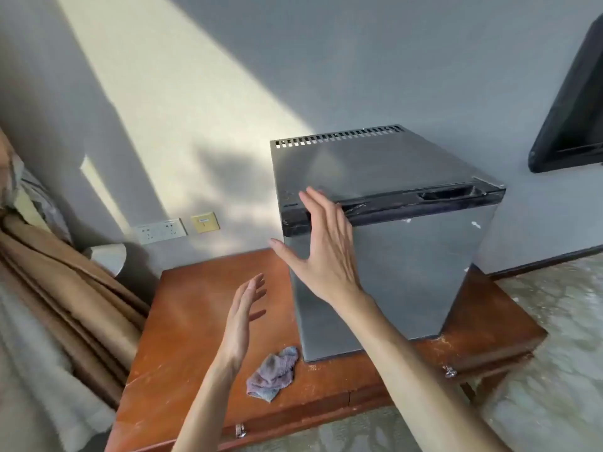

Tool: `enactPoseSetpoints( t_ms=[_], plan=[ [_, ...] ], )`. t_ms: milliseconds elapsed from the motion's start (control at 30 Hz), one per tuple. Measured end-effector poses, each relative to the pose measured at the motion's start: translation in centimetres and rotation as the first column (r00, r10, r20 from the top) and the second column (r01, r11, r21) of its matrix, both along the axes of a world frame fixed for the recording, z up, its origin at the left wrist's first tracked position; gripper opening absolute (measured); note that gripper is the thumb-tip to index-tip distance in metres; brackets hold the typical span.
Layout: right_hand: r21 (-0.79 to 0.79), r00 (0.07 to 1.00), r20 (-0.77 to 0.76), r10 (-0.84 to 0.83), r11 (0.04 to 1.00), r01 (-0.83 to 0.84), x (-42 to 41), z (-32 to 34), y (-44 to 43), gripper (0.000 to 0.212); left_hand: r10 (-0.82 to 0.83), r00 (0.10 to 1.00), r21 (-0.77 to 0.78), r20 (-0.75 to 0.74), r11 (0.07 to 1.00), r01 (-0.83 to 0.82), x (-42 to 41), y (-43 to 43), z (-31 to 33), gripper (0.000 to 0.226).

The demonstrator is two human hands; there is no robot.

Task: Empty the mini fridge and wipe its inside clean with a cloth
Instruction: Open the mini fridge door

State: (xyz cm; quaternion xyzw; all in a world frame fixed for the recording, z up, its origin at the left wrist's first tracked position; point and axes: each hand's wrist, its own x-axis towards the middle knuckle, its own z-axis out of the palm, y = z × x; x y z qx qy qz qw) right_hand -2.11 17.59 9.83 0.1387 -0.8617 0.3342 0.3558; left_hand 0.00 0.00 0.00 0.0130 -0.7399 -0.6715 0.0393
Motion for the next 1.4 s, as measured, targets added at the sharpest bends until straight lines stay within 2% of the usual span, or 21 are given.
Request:
enactPoseSetpoints(
  t_ms=[133, 233, 300, 433, 633, 733, 867, 1000, 1133, 1300, 1400],
  plan=[
    [0.182, 0.971, -0.036, -0.235, 0.954, 0.238, -2.6, -1.0, -2.7, 0.083, -0.081, 0.997, 0.019, 0.010, 0.997, 0.081, -3.1, -2.0, 0.6, 0.070],
    [0.229, 0.925, -0.155, -0.346, 0.899, 0.374, -3.5, -2.6, -3.6, 0.066, -0.140, 0.990, 0.005, 0.016, 0.990, 0.140, -3.9, -2.5, 0.5, 0.076],
    [0.234, 0.894, -0.203, -0.399, 0.867, 0.440, -4.0, -2.7, -3.6, 0.052, -0.159, 0.987, 0.007, 0.020, 0.987, 0.159, -4.2, -3.0, 0.1, 0.069],
    [0.265, 0.879, -0.225, -0.421, 0.841, 0.471, -4.6, -1.7, -3.6, 0.035, -0.169, 0.985, 0.023, 0.033, 0.985, 0.168, -3.8, -3.5, -0.3, 0.065],
    [0.289, 0.905, -0.129, -0.405, 0.858, 0.425, -4.0, -0.3, -3.5, 0.035, -0.190, 0.981, 0.004, 0.034, 0.982, 0.190, -1.4, -3.3, -0.4, 0.079],
    [0.231, 0.918, -0.129, -0.374, 0.889, 0.395, -1.4, -0.1, -3.2, 0.033, -0.206, 0.979, -0.022, 0.008, 0.978, 0.206, -0.5, -3.4, -1.0, 0.077],
    [0.112, 0.943, -0.170, -0.285, 0.945, 0.306, 6.1, -1.4, -0.8, 0.028, -0.206, 0.979, -0.039, 0.007, 0.978, 0.206, 0.9, -3.1, -1.8, 0.075],
    [-0.044, 0.954, -0.181, -0.239, 0.971, 0.235, 13.0, -2.0, 2.6, 0.025, -0.242, 0.969, -0.047, 0.056, 0.968, 0.245, 3.0, -1.3, -3.4, 0.071],
    [-0.186, 0.948, -0.245, -0.205, 0.969, 0.162, 18.2, -2.1, 6.5, 0.023, -0.339, 0.931, -0.087, 0.133, 0.932, 0.352, 5.1, 2.0, -5.1, 0.069],
    [-0.273, 0.935, -0.245, -0.258, 0.943, 0.189, 22.9, -1.7, 11.2, 0.020, -0.427, 0.883, -0.073, 0.195, 0.892, 0.447, 7.8, 6.3, -4.7, 0.037],
    [-0.249, 0.911, -0.239, -0.336, 0.928, 0.277, 25.1, -1.4, 13.9, 0.018, -0.445, 0.870, -0.082, 0.211, 0.879, 0.470, 8.8, 8.1, -5.2, 0.032]
  ],
)
